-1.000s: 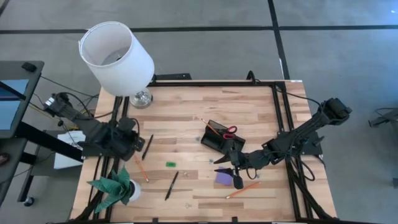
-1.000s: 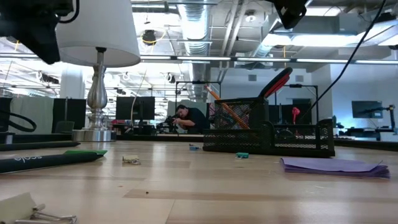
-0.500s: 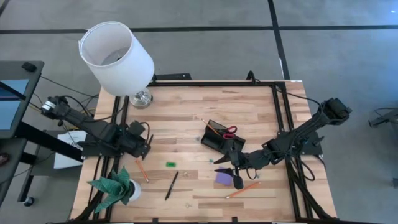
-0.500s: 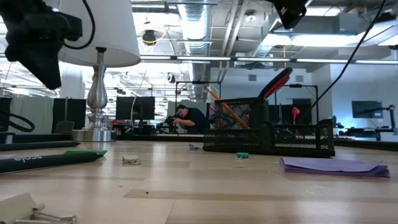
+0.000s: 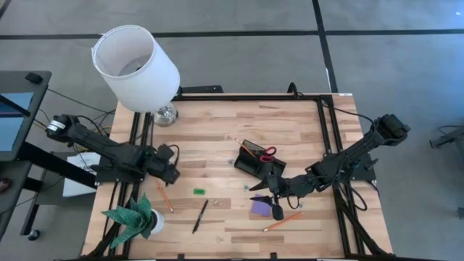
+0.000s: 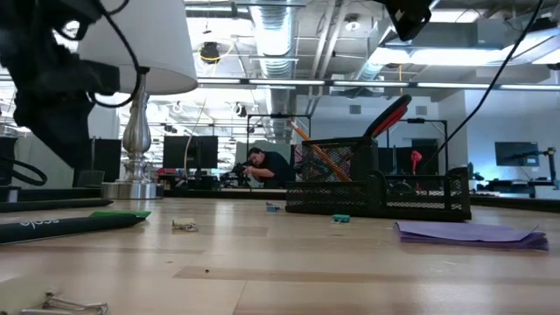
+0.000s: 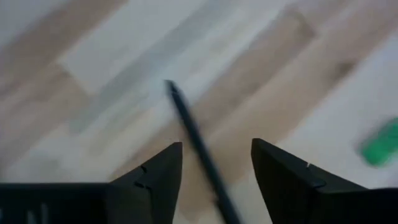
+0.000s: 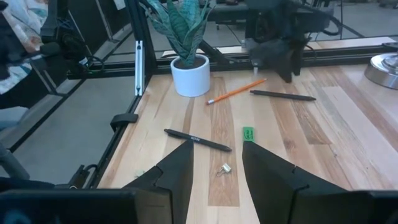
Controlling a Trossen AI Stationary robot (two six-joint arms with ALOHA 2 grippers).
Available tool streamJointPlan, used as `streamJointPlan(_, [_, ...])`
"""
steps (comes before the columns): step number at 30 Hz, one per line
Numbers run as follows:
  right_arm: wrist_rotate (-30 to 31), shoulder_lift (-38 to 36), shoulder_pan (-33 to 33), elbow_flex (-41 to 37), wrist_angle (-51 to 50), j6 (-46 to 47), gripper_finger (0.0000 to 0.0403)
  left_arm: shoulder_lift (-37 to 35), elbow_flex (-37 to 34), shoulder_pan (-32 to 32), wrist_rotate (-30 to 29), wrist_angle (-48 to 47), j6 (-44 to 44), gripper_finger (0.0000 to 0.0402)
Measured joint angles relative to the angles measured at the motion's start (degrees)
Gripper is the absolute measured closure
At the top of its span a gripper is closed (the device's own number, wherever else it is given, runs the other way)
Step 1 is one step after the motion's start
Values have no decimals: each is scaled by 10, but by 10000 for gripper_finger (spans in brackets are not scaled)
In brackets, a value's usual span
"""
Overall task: Pick and place office supplies into organizer
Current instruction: Put the top black pen into the black desk organizer
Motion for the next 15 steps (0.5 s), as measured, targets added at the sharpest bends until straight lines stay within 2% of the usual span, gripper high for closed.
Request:
streamJointPlan(3, [0, 0, 0, 0, 0, 0, 269, 5, -14, 0, -36, 0, -12, 208])
streamJointPlan(5, [0, 0, 0, 0, 0, 0, 269, 10, -24, 0, -38, 13, -22, 208])
streamJointPlan(11, [0, 0, 0, 0, 0, 0, 269, 48, -83, 0, -36, 143, -20, 208])
streamJointPlan(15, [0, 0, 0, 0, 0, 0, 269, 76, -95, 0, -68, 156, -28, 208])
